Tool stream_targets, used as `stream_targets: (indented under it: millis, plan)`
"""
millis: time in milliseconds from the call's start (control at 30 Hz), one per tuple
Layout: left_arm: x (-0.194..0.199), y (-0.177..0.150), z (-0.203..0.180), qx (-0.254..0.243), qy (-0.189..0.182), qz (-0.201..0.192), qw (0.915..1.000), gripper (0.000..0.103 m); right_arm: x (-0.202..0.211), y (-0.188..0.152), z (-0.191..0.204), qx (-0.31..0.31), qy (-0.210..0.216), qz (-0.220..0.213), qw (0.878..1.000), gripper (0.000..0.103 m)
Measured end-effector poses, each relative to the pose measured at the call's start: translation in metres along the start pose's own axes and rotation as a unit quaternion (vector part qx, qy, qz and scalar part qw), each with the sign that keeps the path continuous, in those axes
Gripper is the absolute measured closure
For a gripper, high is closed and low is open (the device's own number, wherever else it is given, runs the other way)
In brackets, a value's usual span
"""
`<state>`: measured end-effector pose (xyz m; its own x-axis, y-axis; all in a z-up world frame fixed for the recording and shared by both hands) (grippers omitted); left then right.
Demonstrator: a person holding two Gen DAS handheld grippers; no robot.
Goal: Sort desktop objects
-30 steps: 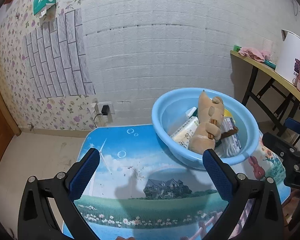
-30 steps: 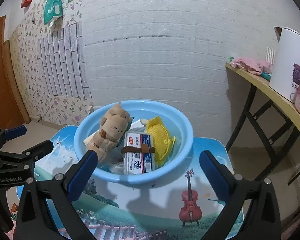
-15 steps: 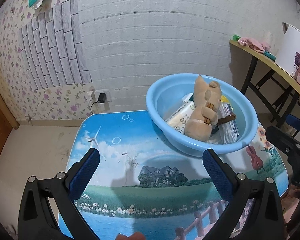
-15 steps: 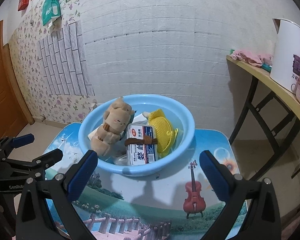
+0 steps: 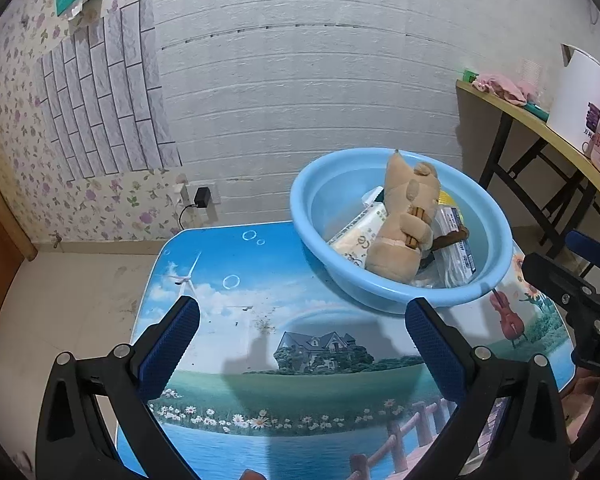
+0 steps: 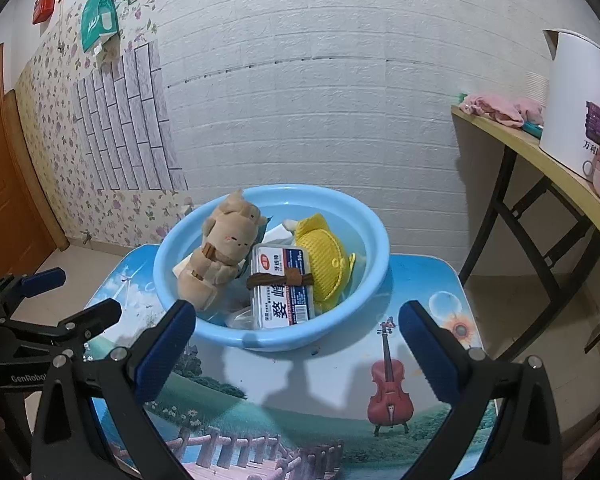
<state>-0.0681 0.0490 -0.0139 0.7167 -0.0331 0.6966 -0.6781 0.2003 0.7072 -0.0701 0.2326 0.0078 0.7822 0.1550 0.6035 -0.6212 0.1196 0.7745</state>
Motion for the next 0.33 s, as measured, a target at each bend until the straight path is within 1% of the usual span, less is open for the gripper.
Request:
stream_targets:
  millis: [333]
  plan:
    - [0.0003,-0.0003,0.0041,0.0,0.0,-0.001,1.0,0.0,-0.0021,-0.0001,0.0019,0.0,-0.001,0.003,1.0,0.0]
Point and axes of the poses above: each gripper's, at about its wrist camera, not at the fingertips, and x roughly against the way its jaws point, z to its left, y to its top, the point moved 4 cm from there along -x, roughly the way its jaws point, and after that the axes turned 9 degrees about -x, right-handed, at the moved point
